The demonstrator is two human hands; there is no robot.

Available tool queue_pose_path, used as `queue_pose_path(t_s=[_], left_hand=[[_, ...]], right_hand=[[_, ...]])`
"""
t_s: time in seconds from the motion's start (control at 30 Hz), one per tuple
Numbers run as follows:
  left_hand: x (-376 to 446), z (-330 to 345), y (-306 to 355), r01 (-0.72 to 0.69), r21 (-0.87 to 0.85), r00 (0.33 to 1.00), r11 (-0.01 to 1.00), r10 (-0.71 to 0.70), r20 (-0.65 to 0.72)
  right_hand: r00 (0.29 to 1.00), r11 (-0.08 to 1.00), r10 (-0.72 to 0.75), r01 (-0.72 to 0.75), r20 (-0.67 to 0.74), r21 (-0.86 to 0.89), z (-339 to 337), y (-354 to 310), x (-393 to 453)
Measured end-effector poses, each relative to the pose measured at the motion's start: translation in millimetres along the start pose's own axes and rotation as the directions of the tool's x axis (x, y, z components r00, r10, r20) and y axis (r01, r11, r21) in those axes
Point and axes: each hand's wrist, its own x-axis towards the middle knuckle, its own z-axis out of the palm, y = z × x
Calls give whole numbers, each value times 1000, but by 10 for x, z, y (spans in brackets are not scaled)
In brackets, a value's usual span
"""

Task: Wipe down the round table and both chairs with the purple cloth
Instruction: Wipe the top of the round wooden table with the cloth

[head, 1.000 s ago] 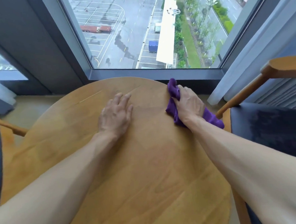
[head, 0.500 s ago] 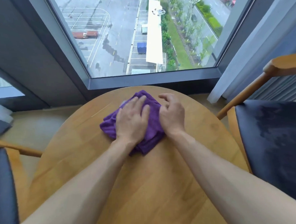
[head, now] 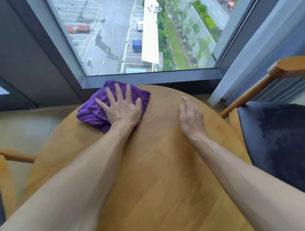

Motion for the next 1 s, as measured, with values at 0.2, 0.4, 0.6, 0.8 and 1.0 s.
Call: queue_pose_path(t_s=[0.2, 0.4, 0.6, 0.8, 1.0], left_hand=[[-664, 168, 812, -513, 45, 858, 857, 513, 20], [-858, 87, -264, -600, 105, 798, 793, 603, 12], [-1010, -56, -1652, -142, 118, 987, 983, 150, -61], [-1245, -3, -1061, 246, -87, 966, 965, -251, -54], [-1559, 175, 392, -49, -36, 998, 998, 47, -49]], right_hand=[[982, 996, -17, 1, -188, -87, -156, 149, -85], [989, 974, -150, 146, -7, -173, 259, -101, -441], [946, 933, -216, 273, 241, -234, 567, -319, -648], [955, 953, -182, 229, 234, -196, 404, -175, -764], [982, 976, -112, 137, 151, -167, -188, 297, -810]])
